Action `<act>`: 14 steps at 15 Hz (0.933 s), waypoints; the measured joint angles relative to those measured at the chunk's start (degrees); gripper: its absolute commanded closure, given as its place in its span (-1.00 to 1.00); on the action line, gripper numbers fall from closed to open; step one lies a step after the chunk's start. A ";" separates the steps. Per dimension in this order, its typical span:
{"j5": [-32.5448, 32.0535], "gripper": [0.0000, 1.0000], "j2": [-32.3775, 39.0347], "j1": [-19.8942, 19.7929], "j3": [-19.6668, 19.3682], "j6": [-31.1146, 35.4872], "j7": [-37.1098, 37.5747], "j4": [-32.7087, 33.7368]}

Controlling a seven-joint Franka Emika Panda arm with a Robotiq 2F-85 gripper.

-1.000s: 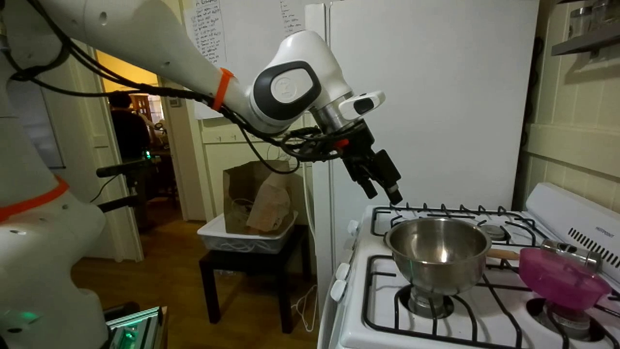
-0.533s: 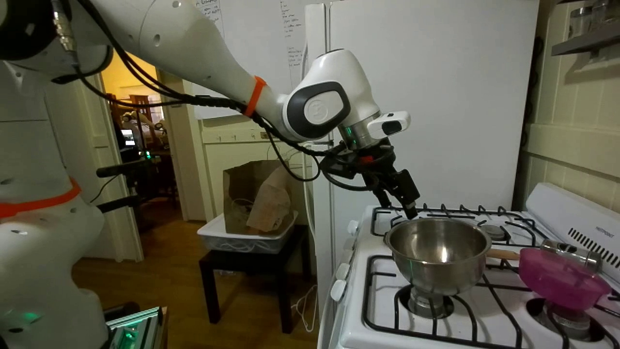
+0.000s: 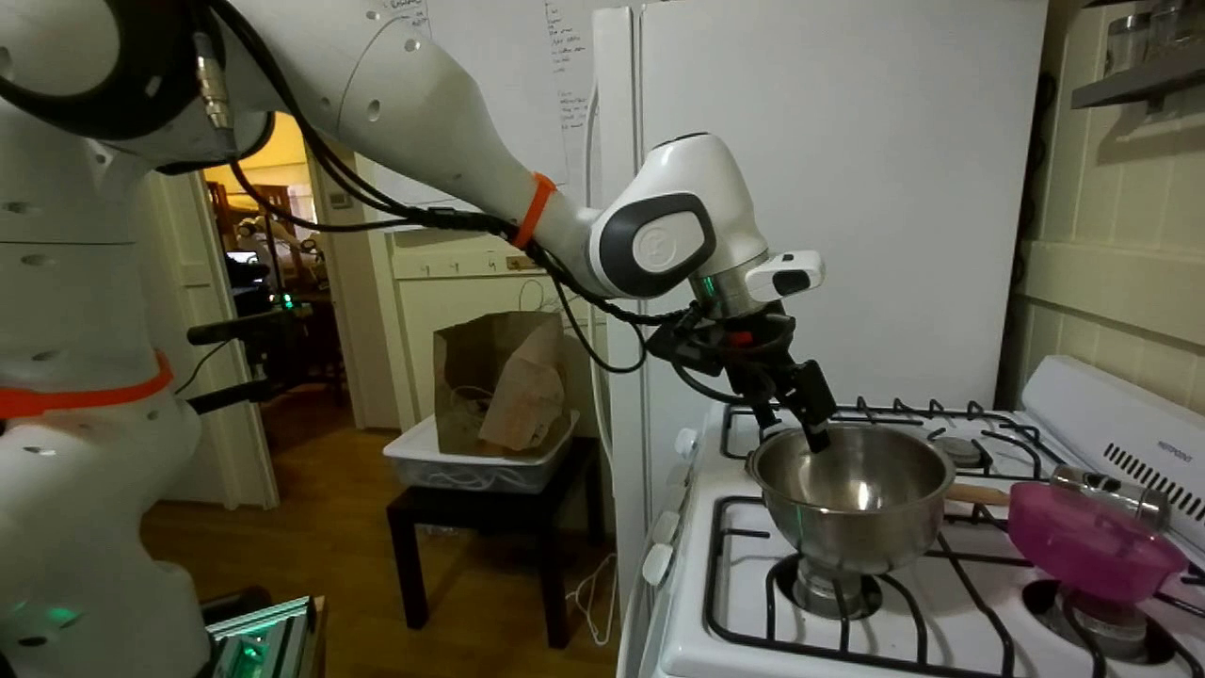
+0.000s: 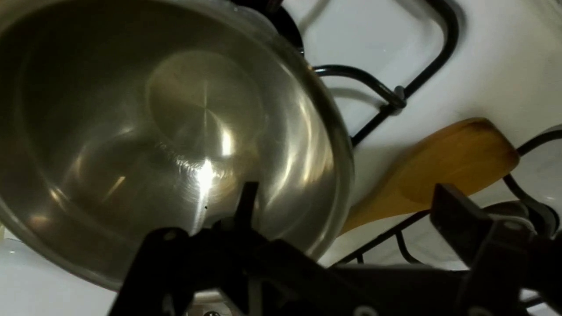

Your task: Move the silver bowl to the left

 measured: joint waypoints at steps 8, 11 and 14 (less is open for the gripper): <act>-0.97 0.79 2.84 0.69 -0.17 -0.40 0.08 2.26; -2.44 1.00 2.84 0.91 -0.39 -2.17 0.44 3.00; -4.09 0.96 2.79 1.08 -0.64 -3.65 0.77 3.40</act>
